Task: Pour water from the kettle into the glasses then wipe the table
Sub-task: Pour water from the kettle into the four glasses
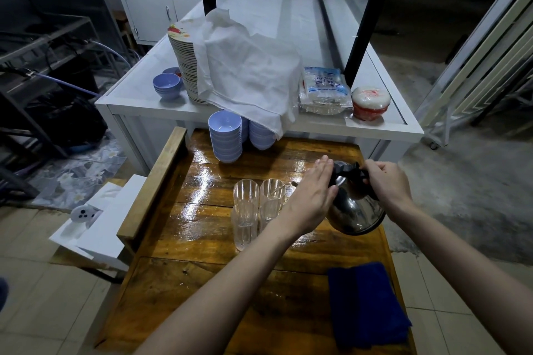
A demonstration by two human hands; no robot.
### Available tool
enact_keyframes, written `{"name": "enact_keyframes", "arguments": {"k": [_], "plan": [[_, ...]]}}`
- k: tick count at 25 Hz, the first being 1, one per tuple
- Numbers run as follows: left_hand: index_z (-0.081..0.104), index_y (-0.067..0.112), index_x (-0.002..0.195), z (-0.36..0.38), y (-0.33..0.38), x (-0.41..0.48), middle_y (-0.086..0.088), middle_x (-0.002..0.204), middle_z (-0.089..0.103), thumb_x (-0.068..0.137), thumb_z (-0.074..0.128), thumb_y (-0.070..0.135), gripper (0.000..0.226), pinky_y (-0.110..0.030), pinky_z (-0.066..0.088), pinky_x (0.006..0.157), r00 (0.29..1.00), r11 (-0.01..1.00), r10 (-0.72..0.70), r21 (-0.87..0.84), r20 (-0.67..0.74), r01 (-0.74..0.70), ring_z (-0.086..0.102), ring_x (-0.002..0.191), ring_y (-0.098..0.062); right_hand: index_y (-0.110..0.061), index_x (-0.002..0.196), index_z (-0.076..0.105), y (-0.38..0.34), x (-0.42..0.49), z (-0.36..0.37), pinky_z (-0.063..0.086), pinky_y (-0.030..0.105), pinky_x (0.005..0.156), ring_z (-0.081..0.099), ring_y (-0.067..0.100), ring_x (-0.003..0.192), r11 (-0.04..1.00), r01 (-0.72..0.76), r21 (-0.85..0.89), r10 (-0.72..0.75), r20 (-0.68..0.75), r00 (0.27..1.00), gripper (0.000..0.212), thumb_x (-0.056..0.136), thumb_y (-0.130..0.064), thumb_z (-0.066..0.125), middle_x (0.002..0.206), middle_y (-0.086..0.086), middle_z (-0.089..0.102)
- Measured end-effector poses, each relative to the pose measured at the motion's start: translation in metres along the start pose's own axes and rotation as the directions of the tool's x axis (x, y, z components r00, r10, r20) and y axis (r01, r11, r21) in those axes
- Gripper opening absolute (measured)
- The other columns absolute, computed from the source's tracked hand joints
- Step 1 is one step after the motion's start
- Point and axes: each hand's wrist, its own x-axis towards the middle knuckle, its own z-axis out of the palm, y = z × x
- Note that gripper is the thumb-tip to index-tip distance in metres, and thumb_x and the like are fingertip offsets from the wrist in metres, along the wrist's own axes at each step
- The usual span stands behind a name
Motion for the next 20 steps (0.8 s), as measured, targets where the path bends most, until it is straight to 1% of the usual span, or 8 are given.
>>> {"name": "enact_keyframes", "arguments": {"k": [3, 5, 8, 10, 13, 16, 17, 20], "plan": [[0.011, 0.007, 0.153, -0.004, 0.001, 0.004, -0.011, 0.162, 0.009, 0.104, 0.029, 0.030, 0.057, -0.025, -0.003, 0.119, 1.000, 0.999, 0.020, 0.041, -0.008, -0.020, 0.004, 0.149, -0.017, -0.010, 0.058, 0.059, 0.002, -0.005, 0.002, 0.039, 0.033, 0.057, 0.050, 0.021, 0.060, 0.991, -0.085, 0.100, 0.088, -0.018, 0.996, 0.038, 0.089, -0.030, 0.052, 0.054, 0.002, 0.053], [0.015, 0.007, 0.152, -0.008, 0.003, 0.007, -0.012, 0.161, 0.013, 0.103, 0.030, 0.030, 0.056, -0.024, -0.004, 0.118, 0.998, 0.997, 0.044, 0.071, -0.035, -0.041, 0.007, 0.149, -0.018, -0.014, 0.056, 0.056, 0.001, -0.006, 0.005, 0.040, 0.035, 0.059, 0.050, 0.021, 0.061, 0.977, -0.126, 0.171, 0.134, -0.031, 0.991, 0.034, 0.087, -0.029, 0.052, 0.055, 0.001, 0.051], [0.017, 0.007, 0.152, -0.016, 0.003, 0.009, -0.011, 0.161, 0.014, 0.103, 0.029, 0.031, 0.056, -0.027, -0.002, 0.120, 0.996, 0.994, 0.060, 0.090, -0.070, -0.053, 0.007, 0.149, -0.018, -0.013, 0.059, 0.058, -0.006, -0.006, 0.008, 0.042, 0.038, 0.061, 0.052, 0.023, 0.063, 0.964, -0.122, 0.235, 0.137, -0.048, 0.989, 0.032, 0.083, -0.032, 0.051, 0.058, 0.004, 0.053], [0.017, 0.007, 0.152, -0.020, 0.000, 0.007, -0.010, 0.161, 0.014, 0.102, 0.027, 0.032, 0.057, -0.031, 0.001, 0.122, 0.993, 0.995, 0.054, 0.084, -0.101, -0.046, 0.007, 0.150, -0.018, -0.010, 0.060, 0.061, -0.014, -0.003, 0.011, 0.043, 0.038, 0.060, 0.054, 0.022, 0.062, 0.979, -0.078, 0.187, 0.088, -0.049, 0.995, 0.034, 0.084, -0.032, 0.051, 0.057, 0.004, 0.056], [0.013, 0.009, 0.153, -0.026, -0.007, 0.000, -0.008, 0.162, 0.011, 0.101, 0.025, 0.033, 0.058, -0.032, 0.003, 0.122, 0.991, 0.999, 0.023, 0.048, -0.133, -0.017, 0.004, 0.150, -0.015, -0.012, 0.053, 0.056, -0.030, 0.003, 0.015, 0.040, 0.035, 0.059, 0.051, 0.020, 0.058, 0.997, 0.013, 0.076, -0.010, -0.039, 0.999, 0.039, 0.087, -0.029, 0.051, 0.052, 0.002, 0.054], [0.011, 0.011, 0.153, -0.028, -0.013, -0.008, -0.006, 0.162, 0.007, 0.102, 0.025, 0.032, 0.057, -0.030, 0.001, 0.122, 0.985, 1.000, -0.014, 0.017, -0.174, 0.017, 0.000, 0.149, -0.011, 0.001, 0.057, 0.058, -0.039, 0.006, 0.022, 0.040, 0.035, 0.057, 0.050, 0.021, 0.057, 0.995, 0.099, 0.015, -0.099, 0.002, 0.995, 0.045, 0.088, -0.030, 0.051, 0.053, 0.006, 0.054], [0.010, 0.011, 0.153, -0.029, -0.014, -0.010, -0.006, 0.162, 0.006, 0.103, 0.026, 0.031, 0.057, -0.029, 0.000, 0.122, 0.983, 0.999, -0.030, 0.004, -0.184, 0.032, -0.001, 0.149, -0.011, 0.003, 0.058, 0.058, -0.042, 0.007, 0.025, 0.040, 0.036, 0.056, 0.049, 0.021, 0.056, 0.992, 0.129, -0.011, -0.129, 0.011, 0.992, 0.046, 0.087, -0.031, 0.051, 0.053, 0.007, 0.054], [0.005, 0.011, 0.154, -0.028, -0.020, -0.017, -0.005, 0.163, 0.000, 0.103, 0.027, 0.031, 0.058, -0.029, -0.002, 0.122, 0.981, 0.997, -0.080, -0.024, -0.178, 0.077, -0.005, 0.149, -0.010, -0.002, 0.056, 0.060, -0.050, 0.008, 0.032, 0.041, 0.037, 0.055, 0.049, 0.018, 0.052, 0.979, 0.190, -0.079, -0.188, 0.032, 0.982, 0.044, 0.087, -0.031, 0.051, 0.050, 0.004, 0.055]]}}
